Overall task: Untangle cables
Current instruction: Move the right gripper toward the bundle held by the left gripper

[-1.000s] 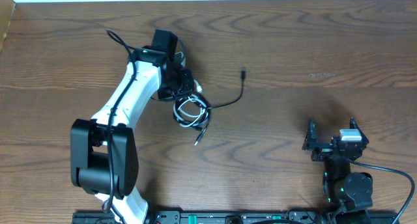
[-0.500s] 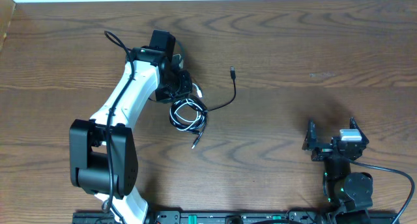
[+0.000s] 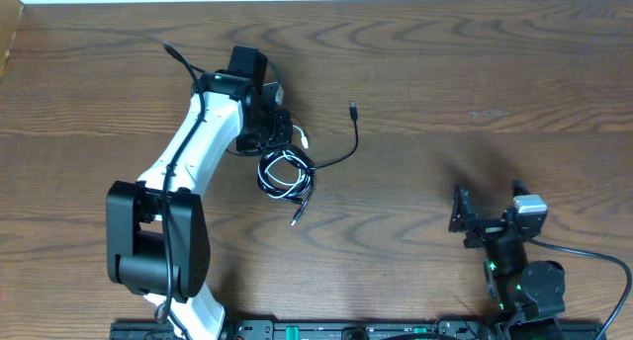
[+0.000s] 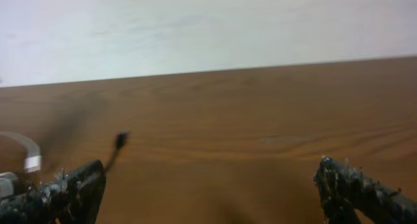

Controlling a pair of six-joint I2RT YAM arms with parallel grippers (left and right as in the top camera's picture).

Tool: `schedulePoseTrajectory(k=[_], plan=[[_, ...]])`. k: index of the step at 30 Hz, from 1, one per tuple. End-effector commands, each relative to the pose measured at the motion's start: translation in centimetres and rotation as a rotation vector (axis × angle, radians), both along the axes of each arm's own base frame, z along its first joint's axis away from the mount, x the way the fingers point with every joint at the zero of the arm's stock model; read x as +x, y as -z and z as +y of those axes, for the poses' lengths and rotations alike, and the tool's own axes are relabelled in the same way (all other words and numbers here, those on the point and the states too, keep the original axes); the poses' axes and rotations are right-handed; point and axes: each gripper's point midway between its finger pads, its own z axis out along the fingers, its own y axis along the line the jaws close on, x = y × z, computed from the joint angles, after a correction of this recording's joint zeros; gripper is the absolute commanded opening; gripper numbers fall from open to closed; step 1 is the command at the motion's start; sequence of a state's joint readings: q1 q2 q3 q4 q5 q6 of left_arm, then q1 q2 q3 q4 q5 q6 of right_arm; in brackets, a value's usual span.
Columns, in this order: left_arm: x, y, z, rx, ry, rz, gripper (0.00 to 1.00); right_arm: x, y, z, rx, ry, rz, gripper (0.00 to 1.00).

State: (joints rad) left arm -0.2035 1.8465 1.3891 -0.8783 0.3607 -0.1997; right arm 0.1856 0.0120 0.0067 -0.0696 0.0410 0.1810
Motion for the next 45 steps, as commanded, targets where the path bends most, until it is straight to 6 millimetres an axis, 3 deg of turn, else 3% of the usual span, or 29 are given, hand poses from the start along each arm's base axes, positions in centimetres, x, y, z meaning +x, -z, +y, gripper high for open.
schedulePoseTrajectory(k=[1, 6, 11, 14, 16, 17, 20, 26, 29, 35, 45], plan=[[-0.1, -0.5, -0.8, 0.002, 0.069, -0.033, 0.08, -0.6, -0.5, 2.0, 0.143, -0.109, 0.036, 0.99], [-1.0, -1.4, -4.0, -0.131, 0.212, -0.054, 0.08, -1.4, -4.7, 1.8, 0.154, -0.101, 0.063, 0.99], [-1.0, -1.4, -4.5, -0.137, 0.224, -0.060, 0.08, -1.0, -7.3, 2.2, 0.138, -0.113, 0.182, 0.99], [-1.2, -1.1, -4.8, -0.136, 0.232, -0.053, 0.09, -0.4, -8.2, 3.8, 0.141, -0.187, 0.276, 0.99], [-1.3, -0.8, -5.0, -0.135, 0.238, -0.046, 0.14, 0.2, -8.7, 5.3, 0.154, -0.265, 0.317, 0.99], [-1.3, -0.5, -5.0, -0.132, 0.238, -0.045, 0.22, 0.6, -9.0, 6.0, 0.163, -0.299, 0.326, 0.99], [-0.8, 0.4, -3.8, -0.051, 0.193, -0.038, 0.34, 1.5, -9.5, 7.9, 0.186, -0.404, 0.339, 0.99], [-0.1, 1.1, -1.6, 0.075, 0.103, -0.041, 0.38, 2.3, -7.9, 10.2, 0.311, -0.497, 0.458, 0.99], [0.6, 1.5, 0.8, 0.207, -0.026, -0.047, 0.40, 2.6, -6.5, 10.6, 0.345, -0.504, 0.529, 0.98], [0.7, 1.8, 4.2, 0.379, -0.210, -0.044, 0.39, 2.6, -3.6, 11.8, 0.378, -0.554, 0.665, 0.72], [-1.3, 2.8, 6.5, 0.371, -0.315, 0.073, 0.44, 2.5, 0.8, 14.8, 0.364, -0.621, 0.827, 0.75]])
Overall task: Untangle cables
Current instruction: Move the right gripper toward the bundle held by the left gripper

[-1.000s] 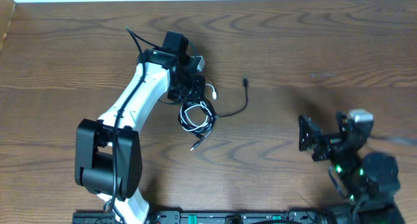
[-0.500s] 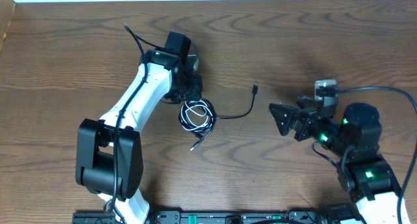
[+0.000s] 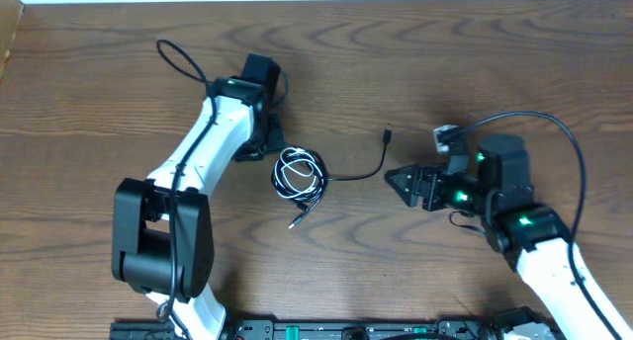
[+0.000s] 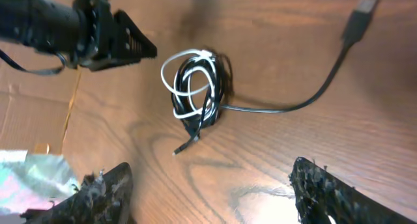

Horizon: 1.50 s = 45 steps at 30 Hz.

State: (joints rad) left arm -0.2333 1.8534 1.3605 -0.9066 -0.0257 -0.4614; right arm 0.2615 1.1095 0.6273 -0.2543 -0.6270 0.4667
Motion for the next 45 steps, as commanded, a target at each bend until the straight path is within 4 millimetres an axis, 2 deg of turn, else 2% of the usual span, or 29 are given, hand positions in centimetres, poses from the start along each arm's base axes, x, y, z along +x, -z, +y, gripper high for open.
schedulePoseTrajectory(k=[1, 7, 12, 16, 22, 27, 30, 34, 39, 45], plan=[[-1.3, 1.0, 0.8, -0.006, -0.053, 0.066, 0.44, 0.0, 0.0, 1.3, 0.018, -0.042, 0.008, 0.74], [-3.0, 2.2, -0.9, -0.117, 0.002, 0.132, 0.44, 0.3, 0.7, 2.1, 0.013, -0.061, 0.013, 0.77], [-4.4, 4.0, -1.2, -0.145, 0.000, 0.162, 0.44, 0.5, 1.1, 2.1, 0.006, -0.058, 0.020, 0.79], [-4.5, 5.1, -2.3, -0.214, 0.006, 0.147, 0.44, 0.5, 1.1, 2.0, 0.002, -0.057, 0.015, 0.80], [-4.5, 5.8, -3.9, -0.305, 0.018, 0.129, 0.44, 0.5, 1.1, 2.0, -0.001, -0.062, 0.011, 0.80], [-4.7, 6.4, -4.1, -0.312, 0.017, 0.121, 0.44, 0.9, 1.6, 1.6, -0.039, -0.044, -0.005, 0.81], [-4.4, 6.2, -4.3, -0.331, 0.028, 0.113, 0.43, 0.9, 2.1, 1.7, -0.071, -0.040, -0.010, 0.81], [-4.1, 4.9, -5.7, -0.462, 0.140, 0.102, 0.43, 0.6, 2.7, 2.3, -0.099, -0.055, -0.012, 0.82], [-4.2, 4.9, -4.9, -0.465, 0.112, 0.115, 0.43, 0.7, 3.1, 2.4, -0.137, -0.043, -0.023, 0.82], [-4.8, 4.9, -6.1, -0.463, 0.151, 0.126, 0.43, 0.9, 3.5, 2.6, -0.180, -0.027, -0.044, 0.80]])
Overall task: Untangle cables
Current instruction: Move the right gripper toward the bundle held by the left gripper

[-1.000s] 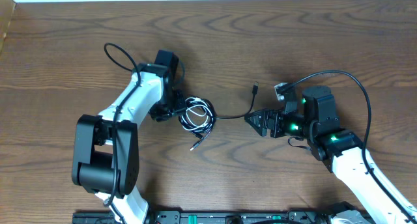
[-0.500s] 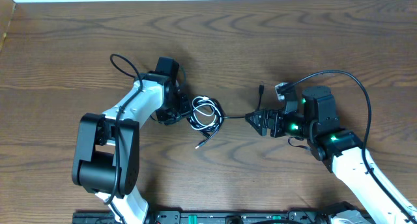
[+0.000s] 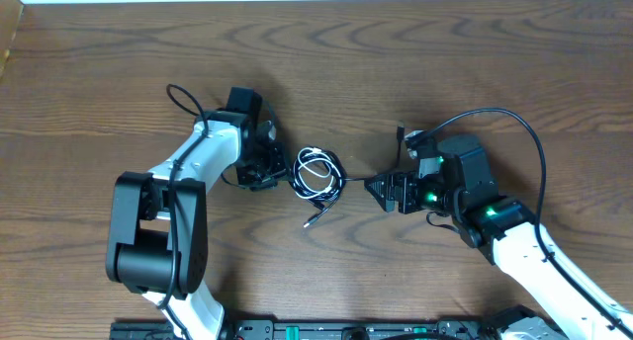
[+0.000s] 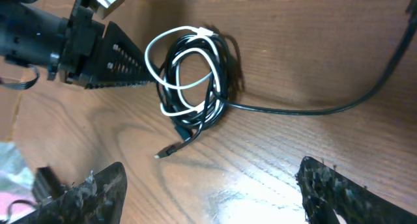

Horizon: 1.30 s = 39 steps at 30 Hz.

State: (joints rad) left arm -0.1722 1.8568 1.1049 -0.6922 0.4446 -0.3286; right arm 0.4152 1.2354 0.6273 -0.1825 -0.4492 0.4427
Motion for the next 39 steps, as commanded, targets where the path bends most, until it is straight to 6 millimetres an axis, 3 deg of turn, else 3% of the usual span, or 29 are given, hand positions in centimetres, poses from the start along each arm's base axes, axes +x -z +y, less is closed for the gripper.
schedulePoseTrajectory(k=[1, 8, 14, 18, 24, 28, 36, 39], plan=[[-0.3, 0.0, -1.4, -0.020, 0.059, -0.006, 0.44, 0.7, -0.1, 0.2, -0.041, 0.009, -0.043, 0.80], [-0.3, 0.3, -3.2, -0.024, 0.098, -0.040, 0.46, 1.3, 1.0, 0.3, -0.090, 0.030, -0.052, 0.80], [-0.6, 1.5, -2.9, 0.008, 0.050, -0.035, 0.44, 1.8, 2.6, 0.7, -0.102, 0.026, -0.030, 0.80], [-0.7, 1.6, -2.9, 0.008, 0.052, -0.032, 0.36, 2.7, 3.3, 1.2, -0.094, 0.026, -0.042, 0.79], [-1.0, 1.6, -3.4, 0.008, 0.069, -0.034, 0.34, 3.2, 4.4, 3.3, -0.074, -0.017, -0.076, 0.79], [-1.2, 1.8, -4.0, 0.007, 0.090, -0.040, 0.23, 3.3, 5.2, 4.8, -0.084, -0.060, -0.118, 0.79], [-1.4, 1.8, -4.2, 0.006, 0.098, -0.039, 0.19, 4.6, 8.1, 2.9, -0.254, 0.055, -0.140, 0.80], [-1.4, 1.8, -4.2, 0.005, 0.101, -0.040, 0.19, 4.8, 8.5, 3.1, -0.249, 0.053, -0.141, 0.82]])
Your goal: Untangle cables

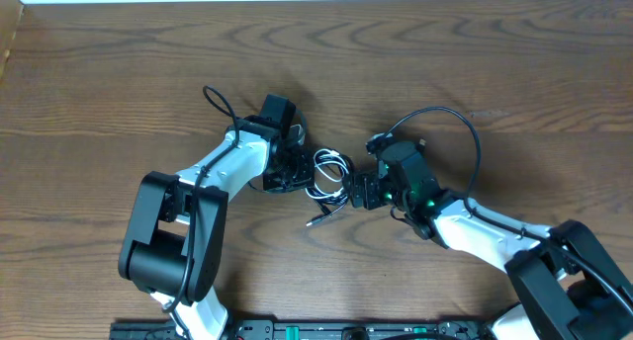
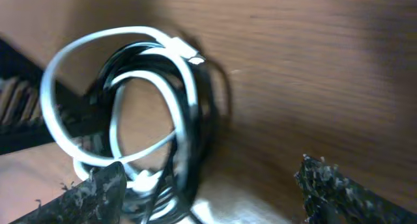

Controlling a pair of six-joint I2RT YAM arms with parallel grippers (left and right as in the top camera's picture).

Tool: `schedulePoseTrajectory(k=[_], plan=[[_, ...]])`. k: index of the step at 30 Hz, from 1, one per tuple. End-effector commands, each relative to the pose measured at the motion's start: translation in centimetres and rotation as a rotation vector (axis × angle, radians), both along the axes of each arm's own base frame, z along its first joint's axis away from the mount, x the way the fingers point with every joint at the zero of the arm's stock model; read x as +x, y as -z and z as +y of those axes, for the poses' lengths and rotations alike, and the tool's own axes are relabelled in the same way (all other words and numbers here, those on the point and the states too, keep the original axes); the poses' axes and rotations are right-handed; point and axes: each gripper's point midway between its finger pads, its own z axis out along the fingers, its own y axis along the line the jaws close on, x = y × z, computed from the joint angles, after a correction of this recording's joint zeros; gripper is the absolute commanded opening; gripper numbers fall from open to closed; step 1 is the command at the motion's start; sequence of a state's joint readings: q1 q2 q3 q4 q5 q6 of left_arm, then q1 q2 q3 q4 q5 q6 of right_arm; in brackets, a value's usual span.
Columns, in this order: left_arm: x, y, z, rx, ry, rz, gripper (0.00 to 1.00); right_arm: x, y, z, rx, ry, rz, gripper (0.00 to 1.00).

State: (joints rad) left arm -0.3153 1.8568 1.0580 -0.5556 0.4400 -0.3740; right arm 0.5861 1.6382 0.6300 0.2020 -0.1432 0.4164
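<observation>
A small tangle of black and white cables (image 1: 330,174) lies on the table. In the right wrist view the white cable (image 2: 98,42) loops round the black cable (image 2: 199,113), blurred and very close. My right gripper (image 1: 353,193) (image 2: 212,188) is open and low at the tangle's right edge, its left fingertip (image 2: 98,191) at the coil. My left gripper (image 1: 295,172) touches the tangle's left side, and its dark fingers (image 2: 32,120) show behind the coil. A black plug end (image 1: 315,221) trails out in front. The black cable's long tail is hidden under my right arm.
Brown wooden table (image 1: 514,73) all around. My right arm's own black lead (image 1: 465,132) arches above the arm. The table's far edge meets a white wall at the back.
Both grippers have closed in on the tangle. The right one, then a little way to its right, is now at its edge. The left one has moved right against the coil, which shifted slightly right.
At first my left gripper was at the tangle far left and my right arm was parked at the front. Then the right arm was out, open, right of the cables. The tangle lay further right at each moment, and both grippers now flank it.
</observation>
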Motion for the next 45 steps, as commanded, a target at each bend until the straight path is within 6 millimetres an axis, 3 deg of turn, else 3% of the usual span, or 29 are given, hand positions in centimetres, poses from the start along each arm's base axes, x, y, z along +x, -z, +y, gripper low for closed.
schedulePoseTrajectory(k=[1, 6, 11, 15, 18, 23, 27, 39, 42, 45], plan=[[-0.8, 1.0, 0.4, 0.023, 0.000, 0.029, 0.19, 0.9, 0.2, -0.1, -0.030, 0.018, -0.033, 0.82], [-1.2, 0.5, -0.6, -0.047, 0.072, 0.019, 0.19, 0.2, 0.2, 1.3, 0.034, -0.048, -0.006, 0.85], [-1.6, -0.1, -1.7, -0.119, 0.138, 0.010, 0.08, 0.1, 0.2, 1.3, 0.035, -0.050, -0.005, 0.84], [-1.7, -0.4, -2.1, -0.152, 0.183, -0.004, 0.08, 0.4, 0.0, 1.1, 0.033, -0.040, -0.012, 0.81], [-2.0, -0.9, -2.7, -0.204, 0.239, -0.021, 0.08, 0.3, -1.6, 1.5, 0.085, -0.067, -0.022, 0.83], [-2.4, -2.0, -3.9, -0.315, 0.316, -0.050, 0.07, -1.1, -6.7, 2.9, 0.227, -0.194, -0.064, 0.86], [-2.7, -3.9, -5.1, -0.459, 0.366, -0.078, 0.08, -1.3, -8.2, 2.4, 0.222, -0.181, -0.089, 0.86], [-2.8, -9.6, -6.4, -0.615, 0.406, -0.191, 0.07, -1.1, -1.7, -4.0, -0.050, 0.169, 0.094, 0.71], [-2.8, -11.8, -6.5, -0.634, 0.418, -0.246, 0.08, -0.9, -0.9, -6.4, -0.118, 0.307, 0.111, 0.71], [-3.1, -14.2, -6.7, -0.668, 0.440, -0.305, 0.07, -0.9, -0.7, -6.9, -0.120, 0.349, 0.122, 0.71]])
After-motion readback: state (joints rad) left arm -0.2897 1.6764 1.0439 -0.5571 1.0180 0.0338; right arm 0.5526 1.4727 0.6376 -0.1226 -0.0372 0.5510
